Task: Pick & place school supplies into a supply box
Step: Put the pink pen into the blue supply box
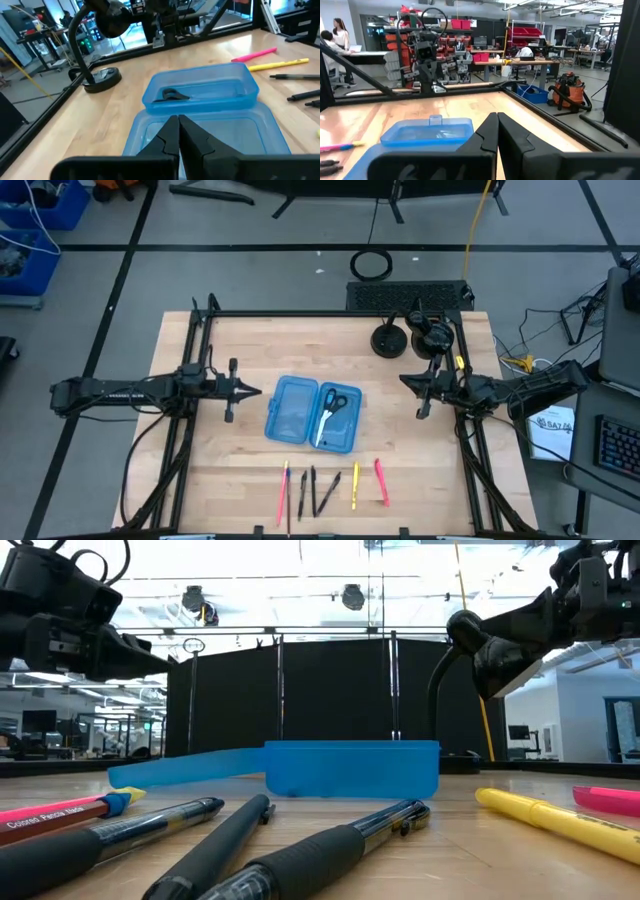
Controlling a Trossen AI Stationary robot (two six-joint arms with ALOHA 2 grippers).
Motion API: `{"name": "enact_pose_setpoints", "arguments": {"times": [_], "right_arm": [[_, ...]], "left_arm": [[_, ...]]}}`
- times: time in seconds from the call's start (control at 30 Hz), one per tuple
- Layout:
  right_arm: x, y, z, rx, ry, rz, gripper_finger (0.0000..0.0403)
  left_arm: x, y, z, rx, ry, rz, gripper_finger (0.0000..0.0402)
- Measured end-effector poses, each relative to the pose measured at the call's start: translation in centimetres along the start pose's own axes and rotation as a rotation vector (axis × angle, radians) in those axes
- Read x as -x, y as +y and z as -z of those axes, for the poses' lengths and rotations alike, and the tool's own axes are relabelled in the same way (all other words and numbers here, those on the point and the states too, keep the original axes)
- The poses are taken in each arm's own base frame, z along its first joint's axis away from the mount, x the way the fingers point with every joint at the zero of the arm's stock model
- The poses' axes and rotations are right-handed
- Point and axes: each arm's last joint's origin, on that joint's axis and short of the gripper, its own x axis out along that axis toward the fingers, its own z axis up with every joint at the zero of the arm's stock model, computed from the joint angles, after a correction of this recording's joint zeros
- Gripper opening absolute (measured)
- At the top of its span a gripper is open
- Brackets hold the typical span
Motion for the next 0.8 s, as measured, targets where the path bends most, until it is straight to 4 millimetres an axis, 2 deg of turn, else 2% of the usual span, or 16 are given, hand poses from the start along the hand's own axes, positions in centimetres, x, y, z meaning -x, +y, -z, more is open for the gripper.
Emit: {"name": "enact_pose_setpoints", "arguments": {"times": [0.1, 0.17, 0.3, 0.4, 0.53, 0.63, 0.8], "right_arm": [[0.0, 0.0, -0.6, -0.049, -0.041, 0.003, 0.0000], [-0.1, 0.3, 0.2, -0.005, 0.046, -0.029, 0.0000], [-1.3, 1.8, -2.6, -0.013, 0.132, -0.104, 0.0000], [-2.8, 3.9, -4.4, -0.003, 0.263, -0.153, 0.0000], [-5.0, 8.0, -7.0, -0.025, 0.449, -0.215, 0.0000], [-6.4, 11.9, -8.0, -0.021, 0.615, -0.234, 0.0000], [-8.3, 18.1, -9.8, -0.060, 0.812, -0.217, 0.0000]], "left_arm": [[0.0, 0.0, 0.0, -0.003, 0.001, 0.000, 0.0023], [0.0, 0.0, 0.0, -0.006, 0.002, 0.000, 0.0023], [0.0, 0.0, 0.0, -0.006, 0.004, -0.003, 0.0012], [0.0, 0.1, 0.1, 0.009, 0.021, -0.046, 0.0004], [0.0, 0.4, 0.3, 0.011, 0.062, -0.145, 0.0014], [0.1, 0.6, 0.4, 0.013, 0.079, -0.209, 0.0027], [0.1, 0.5, 0.3, 0.013, 0.071, -0.183, 0.0029]]}}
